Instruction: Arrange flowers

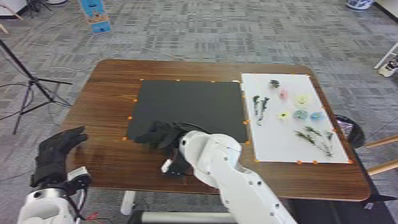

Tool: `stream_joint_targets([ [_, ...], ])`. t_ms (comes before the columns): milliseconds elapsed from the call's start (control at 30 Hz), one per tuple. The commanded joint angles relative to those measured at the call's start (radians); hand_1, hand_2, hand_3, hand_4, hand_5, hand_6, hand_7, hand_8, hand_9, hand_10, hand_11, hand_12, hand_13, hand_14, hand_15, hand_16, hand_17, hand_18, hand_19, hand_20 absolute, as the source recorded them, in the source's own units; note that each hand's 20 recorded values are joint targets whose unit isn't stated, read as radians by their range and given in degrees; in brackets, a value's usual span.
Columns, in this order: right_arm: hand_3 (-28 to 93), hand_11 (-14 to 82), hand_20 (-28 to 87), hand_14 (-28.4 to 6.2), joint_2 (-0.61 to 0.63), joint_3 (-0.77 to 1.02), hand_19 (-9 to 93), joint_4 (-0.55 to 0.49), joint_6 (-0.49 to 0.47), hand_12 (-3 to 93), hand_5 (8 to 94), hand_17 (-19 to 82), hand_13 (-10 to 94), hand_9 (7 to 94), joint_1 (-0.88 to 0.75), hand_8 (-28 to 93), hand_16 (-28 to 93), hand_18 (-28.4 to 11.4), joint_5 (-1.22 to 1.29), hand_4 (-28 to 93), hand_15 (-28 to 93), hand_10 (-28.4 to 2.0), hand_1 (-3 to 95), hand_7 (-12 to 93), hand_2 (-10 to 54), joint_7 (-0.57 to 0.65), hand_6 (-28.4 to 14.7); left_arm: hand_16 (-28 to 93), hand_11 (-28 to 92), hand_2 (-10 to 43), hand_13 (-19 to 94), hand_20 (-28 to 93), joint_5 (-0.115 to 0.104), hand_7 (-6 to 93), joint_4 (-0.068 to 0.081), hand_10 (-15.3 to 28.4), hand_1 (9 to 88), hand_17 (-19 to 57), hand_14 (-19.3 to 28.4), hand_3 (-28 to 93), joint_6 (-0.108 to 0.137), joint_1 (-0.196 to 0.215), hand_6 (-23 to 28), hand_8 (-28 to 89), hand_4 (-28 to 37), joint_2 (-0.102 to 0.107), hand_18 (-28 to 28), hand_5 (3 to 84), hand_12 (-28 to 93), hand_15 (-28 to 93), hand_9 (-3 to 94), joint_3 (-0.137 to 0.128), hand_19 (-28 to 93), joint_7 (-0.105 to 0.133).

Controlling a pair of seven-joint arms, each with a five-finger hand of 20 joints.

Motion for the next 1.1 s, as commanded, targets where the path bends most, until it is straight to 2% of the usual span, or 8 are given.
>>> stream_joint_targets([
  [33, 39, 7.5, 61, -19.3, 0.006, -0.012, 78, 0.008, 0.024, 10.9, 56.8, 34, 68, 61.1, 0.035, -6, 39, -28.4, -0.046, 9, 65, -19.3, 27.6, 7, 12.9, -0.026, -10.0, -1, 25, 23.2, 39, 16, 0.001, 20.5, -0.008, 14.2, 27.3, 6.4, 14.7, 73, -0.006, 0.008, 3.8, -9, -28.3, -0.005, 8.4, 52.6, 17, 19, 55.1, -0.003, 13, 0.002],
  [233, 29, 7.4, 62, -19.7, -0.001, -0.005, 78, 0.016, -0.005, 11.0, 56.1, 34, 67, 60.2, 0.040, -6, 39, -28.4, -0.080, 15, 65, -19.1, 30.5, 7, 14.1, -0.046, -10.0, 0, 25, 23.3, 39, 16, 0.001, 20.6, -0.008, 14.5, 27.3, 6.5, 14.9, 72, -0.007, 0.008, 3.9, -9, -28.3, -0.006, 8.4, 53.1, 17, 19, 55.8, -0.003, 13, 0.002],
  [400, 39, 7.2, 62, -19.8, -0.007, 0.011, 78, 0.011, -0.087, 11.5, 55.3, 33, 67, 58.2, 0.043, -5, 39, -28.4, -0.097, 8, 65, -19.0, 27.2, 8, 12.5, -0.043, -8.7, 0, 25, 23.3, 39, 16, -0.001, 20.3, -0.008, 14.1, 27.3, 6.5, 14.7, 72, -0.005, 0.009, 3.8, -9, -28.3, -0.004, 8.3, 52.6, 17, 19, 55.0, -0.002, 13, 0.003],
  [567, 36, 6.7, 63, -20.5, -0.018, -0.008, 75, 0.004, -0.190, 14.6, 49.1, 31, 63, 51.4, 0.059, -6, 40, -28.4, -0.212, 6, 65, -21.7, 28.2, 8, 9.9, -0.062, -2.7, -1, 25, 23.3, 38, 16, -0.005, 20.0, -0.008, 13.5, 27.2, 6.4, 14.3, 73, -0.003, 0.009, 3.6, -9, -28.3, 0.000, 8.4, 51.7, 17, 18, 53.7, 0.000, 13, 0.006],
  [700, 18, 5.9, 63, -20.9, -0.033, -0.025, 75, 0.013, -0.240, 19.1, 43.9, 31, 62, 47.2, 0.077, -5, 40, -28.4, -0.327, 9, 66, -24.6, 36.0, 6, 11.6, -0.092, -0.4, 0, 25, 23.3, 38, 16, -0.004, 20.0, -0.008, 14.1, 27.3, 6.2, 14.6, 72, -0.003, 0.009, 3.8, -9, -28.3, -0.001, 8.6, 52.0, 17, 18, 54.1, -0.001, 13, 0.005],
  [800, 24, 6.2, 63, -21.0, -0.028, -0.049, 75, 0.020, -0.204, 23.3, 43.2, 30, 62, 44.1, 0.089, -5, 40, -28.4, -0.385, 6, 67, -25.7, 33.9, 6, 9.9, -0.109, -0.2, 0, 25, 23.2, 38, 16, -0.008, 19.8, -0.008, 14.0, 27.2, 6.2, 14.7, 72, 0.000, 0.010, 3.7, -9, -28.3, 0.004, 8.7, 52.1, 17, 18, 54.0, 0.002, 13, 0.008],
  [1033, 33, 16.6, 66, -22.0, -0.032, -0.046, 75, 0.034, -0.205, 31.8, 52.6, 30, 60, 42.4, 0.104, -6, 43, -28.4, -0.428, 3, 72, -24.4, 29.5, 7, 10.4, -0.124, -7.3, 0, 25, 23.2, 38, 16, -0.006, 19.4, -0.008, 13.7, 27.1, 6.2, 14.4, 72, -0.002, 0.009, 3.9, -9, -28.3, 0.001, 8.7, 51.7, 17, 17, 53.3, 0.000, 13, 0.006],
  [1100, 45, 17.5, 67, -22.2, -0.028, -0.053, 75, 0.036, -0.196, 33.0, 53.9, 30, 60, 43.0, 0.107, -6, 44, -28.4, -0.430, -2, 73, -24.5, 24.6, 7, 9.6, -0.116, -9.3, 0, 25, 23.2, 38, 16, -0.008, 19.3, -0.008, 13.1, 27.0, 6.2, 14.1, 72, 0.000, 0.009, 3.7, -9, -28.3, 0.003, 8.7, 50.9, 17, 17, 52.6, 0.001, 12, 0.008],
])
